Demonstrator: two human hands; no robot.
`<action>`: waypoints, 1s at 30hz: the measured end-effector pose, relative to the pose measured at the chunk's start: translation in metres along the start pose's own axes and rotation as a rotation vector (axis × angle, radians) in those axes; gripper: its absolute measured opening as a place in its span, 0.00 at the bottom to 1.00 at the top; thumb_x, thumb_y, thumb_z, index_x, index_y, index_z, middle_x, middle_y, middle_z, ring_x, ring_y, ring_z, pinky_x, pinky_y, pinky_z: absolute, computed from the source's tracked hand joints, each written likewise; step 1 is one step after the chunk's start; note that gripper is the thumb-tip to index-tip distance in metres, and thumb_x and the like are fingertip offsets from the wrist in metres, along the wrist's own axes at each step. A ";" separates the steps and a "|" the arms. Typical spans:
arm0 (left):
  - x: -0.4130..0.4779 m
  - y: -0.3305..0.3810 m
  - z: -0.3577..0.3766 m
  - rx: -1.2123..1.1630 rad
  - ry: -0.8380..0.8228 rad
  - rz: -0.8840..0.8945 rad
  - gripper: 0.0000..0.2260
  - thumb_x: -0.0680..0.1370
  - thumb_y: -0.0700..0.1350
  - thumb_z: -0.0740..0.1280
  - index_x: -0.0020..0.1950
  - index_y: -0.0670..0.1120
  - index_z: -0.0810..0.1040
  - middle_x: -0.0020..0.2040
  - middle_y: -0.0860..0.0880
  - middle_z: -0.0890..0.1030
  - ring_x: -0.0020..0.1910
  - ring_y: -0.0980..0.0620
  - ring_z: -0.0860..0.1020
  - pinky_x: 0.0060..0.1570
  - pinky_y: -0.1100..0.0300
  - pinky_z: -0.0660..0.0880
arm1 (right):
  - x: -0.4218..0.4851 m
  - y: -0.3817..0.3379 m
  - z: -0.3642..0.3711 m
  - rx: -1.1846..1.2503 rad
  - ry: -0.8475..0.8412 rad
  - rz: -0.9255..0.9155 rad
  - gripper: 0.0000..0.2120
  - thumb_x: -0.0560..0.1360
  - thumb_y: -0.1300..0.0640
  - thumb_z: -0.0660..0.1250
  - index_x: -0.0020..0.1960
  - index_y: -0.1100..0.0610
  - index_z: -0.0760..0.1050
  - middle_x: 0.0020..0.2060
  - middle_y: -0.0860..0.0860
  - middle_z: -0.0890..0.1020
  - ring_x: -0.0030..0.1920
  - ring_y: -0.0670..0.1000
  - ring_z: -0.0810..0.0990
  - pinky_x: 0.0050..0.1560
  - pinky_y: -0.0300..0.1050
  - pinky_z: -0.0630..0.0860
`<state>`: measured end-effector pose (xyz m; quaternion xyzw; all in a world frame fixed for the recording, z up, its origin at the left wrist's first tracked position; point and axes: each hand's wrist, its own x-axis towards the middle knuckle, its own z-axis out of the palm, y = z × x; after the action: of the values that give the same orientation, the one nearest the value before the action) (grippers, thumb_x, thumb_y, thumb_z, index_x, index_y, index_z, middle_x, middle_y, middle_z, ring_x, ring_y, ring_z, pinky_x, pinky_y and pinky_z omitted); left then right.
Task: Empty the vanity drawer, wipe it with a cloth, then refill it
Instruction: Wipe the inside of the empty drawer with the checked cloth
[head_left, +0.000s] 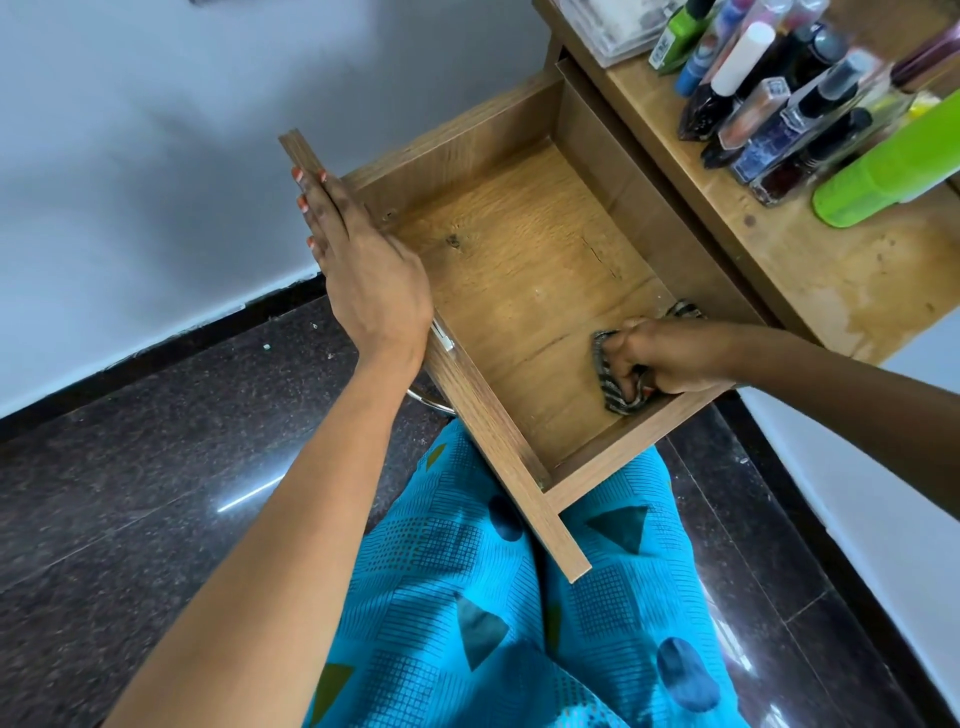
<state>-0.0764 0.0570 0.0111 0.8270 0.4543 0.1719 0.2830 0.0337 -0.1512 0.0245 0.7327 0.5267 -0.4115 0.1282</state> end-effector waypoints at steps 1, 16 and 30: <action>0.000 0.000 0.000 -0.002 0.001 0.000 0.23 0.81 0.38 0.49 0.75 0.39 0.48 0.77 0.42 0.46 0.76 0.46 0.47 0.73 0.58 0.46 | 0.001 -0.004 0.001 0.014 0.008 -0.012 0.14 0.71 0.72 0.60 0.49 0.59 0.78 0.46 0.47 0.71 0.50 0.44 0.64 0.56 0.43 0.69; -0.001 0.000 -0.001 -0.026 -0.004 0.004 0.22 0.81 0.38 0.49 0.75 0.39 0.49 0.77 0.42 0.47 0.76 0.46 0.48 0.73 0.58 0.46 | 0.027 -0.058 0.021 0.047 0.029 -0.003 0.11 0.72 0.64 0.66 0.53 0.54 0.79 0.56 0.51 0.76 0.59 0.50 0.73 0.48 0.42 0.73; -0.001 0.002 -0.002 -0.035 -0.003 -0.008 0.23 0.80 0.37 0.49 0.75 0.39 0.48 0.77 0.42 0.46 0.76 0.46 0.47 0.73 0.57 0.47 | -0.005 -0.006 0.002 -0.094 0.105 0.213 0.12 0.73 0.65 0.60 0.49 0.54 0.79 0.51 0.48 0.79 0.57 0.49 0.73 0.46 0.40 0.67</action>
<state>-0.0769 0.0557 0.0137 0.8204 0.4540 0.1777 0.2987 0.0273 -0.1533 0.0278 0.7982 0.4704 -0.3317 0.1777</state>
